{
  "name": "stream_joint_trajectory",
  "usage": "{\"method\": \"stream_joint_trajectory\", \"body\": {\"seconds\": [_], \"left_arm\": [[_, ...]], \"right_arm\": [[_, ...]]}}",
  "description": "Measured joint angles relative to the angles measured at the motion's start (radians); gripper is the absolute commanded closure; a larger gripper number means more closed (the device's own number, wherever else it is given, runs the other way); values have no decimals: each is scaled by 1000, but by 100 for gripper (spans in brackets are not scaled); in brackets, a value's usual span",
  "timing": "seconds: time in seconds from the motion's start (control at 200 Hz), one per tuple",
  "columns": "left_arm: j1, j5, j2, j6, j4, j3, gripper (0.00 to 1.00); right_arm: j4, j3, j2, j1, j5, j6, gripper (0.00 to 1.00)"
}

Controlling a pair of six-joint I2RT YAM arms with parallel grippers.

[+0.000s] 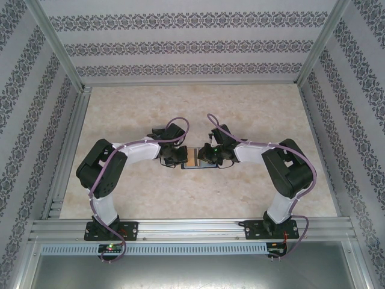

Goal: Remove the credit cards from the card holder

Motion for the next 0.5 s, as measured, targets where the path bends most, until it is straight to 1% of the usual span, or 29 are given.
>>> {"method": "stream_joint_trajectory", "body": {"seconds": [0.24, 0.5], "left_arm": [[0, 0, 6, 0, -13, 10, 100], [0, 5, 8, 0, -16, 13, 100]], "right_arm": [[-23, 8, 2, 0, 5, -4, 82], [18, 8, 26, 0, -30, 0, 82]]}}
